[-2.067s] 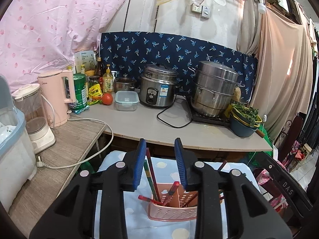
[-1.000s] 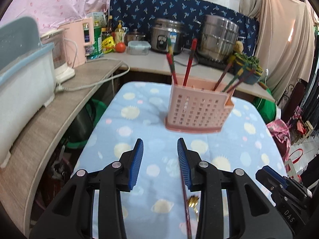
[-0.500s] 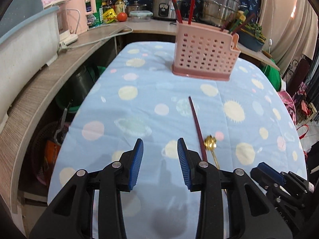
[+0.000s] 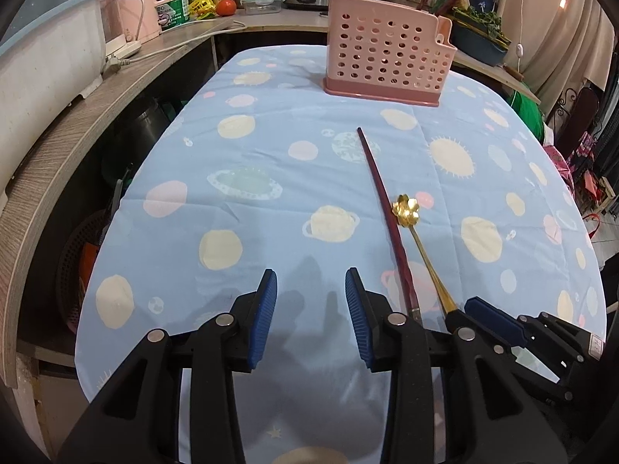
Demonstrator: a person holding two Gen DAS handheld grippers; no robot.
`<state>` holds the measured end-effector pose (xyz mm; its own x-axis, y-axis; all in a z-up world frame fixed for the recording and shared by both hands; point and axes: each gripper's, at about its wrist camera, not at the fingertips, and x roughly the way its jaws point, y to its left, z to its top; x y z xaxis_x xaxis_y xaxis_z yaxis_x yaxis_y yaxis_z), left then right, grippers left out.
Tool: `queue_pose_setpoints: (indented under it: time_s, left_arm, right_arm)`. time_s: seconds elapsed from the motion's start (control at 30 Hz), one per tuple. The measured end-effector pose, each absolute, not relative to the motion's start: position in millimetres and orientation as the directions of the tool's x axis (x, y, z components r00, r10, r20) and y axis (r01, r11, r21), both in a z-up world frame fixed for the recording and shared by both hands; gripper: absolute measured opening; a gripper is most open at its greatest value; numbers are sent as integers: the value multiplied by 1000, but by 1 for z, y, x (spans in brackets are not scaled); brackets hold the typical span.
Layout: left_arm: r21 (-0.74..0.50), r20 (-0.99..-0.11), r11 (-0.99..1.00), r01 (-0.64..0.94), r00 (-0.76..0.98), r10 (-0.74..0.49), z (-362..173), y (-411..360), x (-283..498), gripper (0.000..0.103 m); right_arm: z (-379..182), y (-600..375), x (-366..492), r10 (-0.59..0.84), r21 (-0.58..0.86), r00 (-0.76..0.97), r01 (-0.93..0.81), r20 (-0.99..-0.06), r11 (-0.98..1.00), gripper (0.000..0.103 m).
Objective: Organize utensils
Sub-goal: 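Grasp the gold spoon with the right tool while the left tool grasps the dark red chopstick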
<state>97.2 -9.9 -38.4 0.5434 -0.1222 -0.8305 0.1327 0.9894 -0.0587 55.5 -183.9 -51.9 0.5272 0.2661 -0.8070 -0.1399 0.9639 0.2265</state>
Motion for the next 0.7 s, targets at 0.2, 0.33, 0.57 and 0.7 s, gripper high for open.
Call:
queue_pose_setpoints:
  time_s: [0.2,0.33,0.57,0.7]
  left_arm:
    - [-56,-838,989,139,531,-122,-43,-11,95,36]
    - [-57,-843,988,144,523,-125,-46,-12,94,36]
    - [-62,-845,986,158,517,-136,-47,-16,93,43]
    - [-67,-847,982,176,510,-149,-48,-22,91,43]
  right_arm:
    - [-53,-180,56,242,192,536,-149,-809,970,18]
    - [-54,-179,54,217,158,546,-153,-809,976,11]
    - [-54,-184,52,222,170,551,-144,-804,975,11]
    - [-54,-195,51,207,180,562,-104,-801,978,11]
